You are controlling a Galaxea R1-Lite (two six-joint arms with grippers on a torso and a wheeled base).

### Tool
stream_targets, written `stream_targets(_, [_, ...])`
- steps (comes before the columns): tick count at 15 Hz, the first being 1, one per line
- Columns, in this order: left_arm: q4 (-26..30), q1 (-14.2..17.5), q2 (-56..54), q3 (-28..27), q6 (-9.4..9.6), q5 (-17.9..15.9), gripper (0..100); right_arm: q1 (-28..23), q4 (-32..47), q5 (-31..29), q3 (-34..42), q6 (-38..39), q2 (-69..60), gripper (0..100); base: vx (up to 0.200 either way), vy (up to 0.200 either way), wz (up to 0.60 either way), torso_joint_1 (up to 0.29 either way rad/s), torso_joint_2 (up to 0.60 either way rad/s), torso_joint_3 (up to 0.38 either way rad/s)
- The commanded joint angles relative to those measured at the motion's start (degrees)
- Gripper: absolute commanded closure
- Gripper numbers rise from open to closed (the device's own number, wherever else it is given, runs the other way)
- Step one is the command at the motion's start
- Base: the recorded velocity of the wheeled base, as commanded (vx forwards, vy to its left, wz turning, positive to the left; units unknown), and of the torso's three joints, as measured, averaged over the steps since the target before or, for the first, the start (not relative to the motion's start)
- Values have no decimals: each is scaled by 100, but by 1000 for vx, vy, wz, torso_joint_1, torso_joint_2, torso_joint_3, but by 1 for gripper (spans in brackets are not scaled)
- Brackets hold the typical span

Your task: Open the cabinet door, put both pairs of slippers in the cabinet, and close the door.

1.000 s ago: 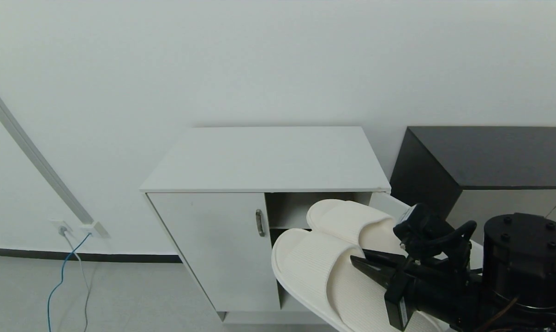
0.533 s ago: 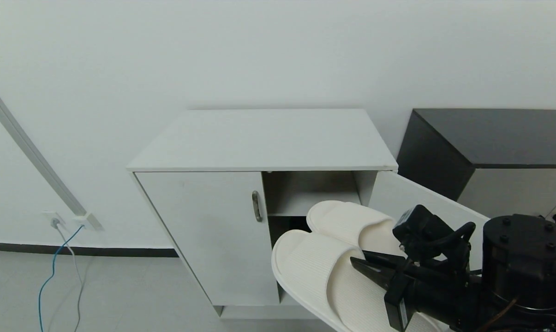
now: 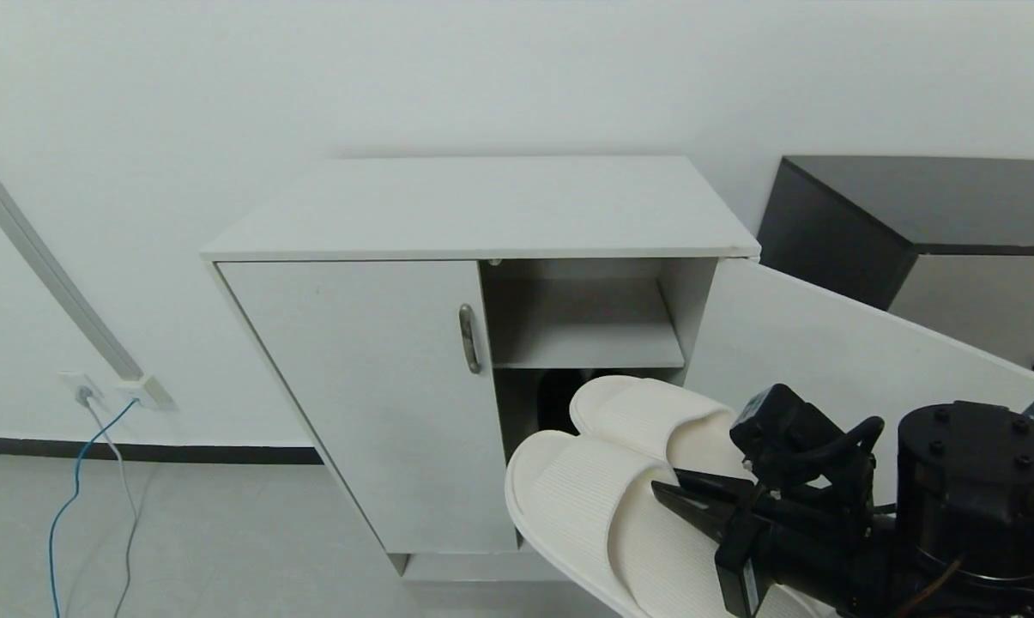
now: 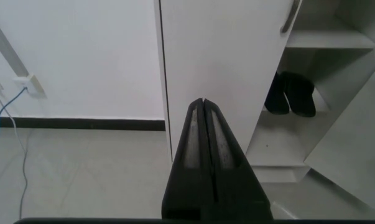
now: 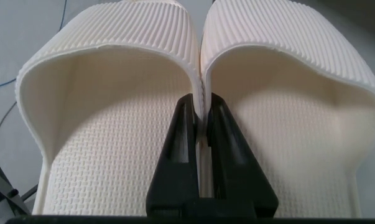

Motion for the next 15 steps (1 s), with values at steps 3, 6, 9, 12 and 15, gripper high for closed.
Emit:
stream_targets(3, [-1, 1, -1, 0, -1, 3, 100, 2, -2, -1, 0, -2, 3, 100, 0, 0, 0, -158, 487, 328])
stream_targets(6, [-1, 1, -1, 0, -1, 3, 100, 2, -2, -1, 9, -2, 11, 100, 0, 0, 0, -128, 478, 336])
stream_targets(9, [-1, 1, -1, 0, -1, 3, 100, 2, -2, -1, 9, -2, 11, 100, 0, 0, 0, -111, 456, 347])
stream_targets(12, [-1, 1, -1, 0, -1, 3, 100, 11, -2, -1, 9, -2, 11, 100, 0, 0, 0, -69, 456, 386])
stream_targets(15, [-1, 1, -1, 0, -1, 3, 100, 11, -2, -1, 9, -2, 11, 100, 0, 0, 0, -27, 439, 408])
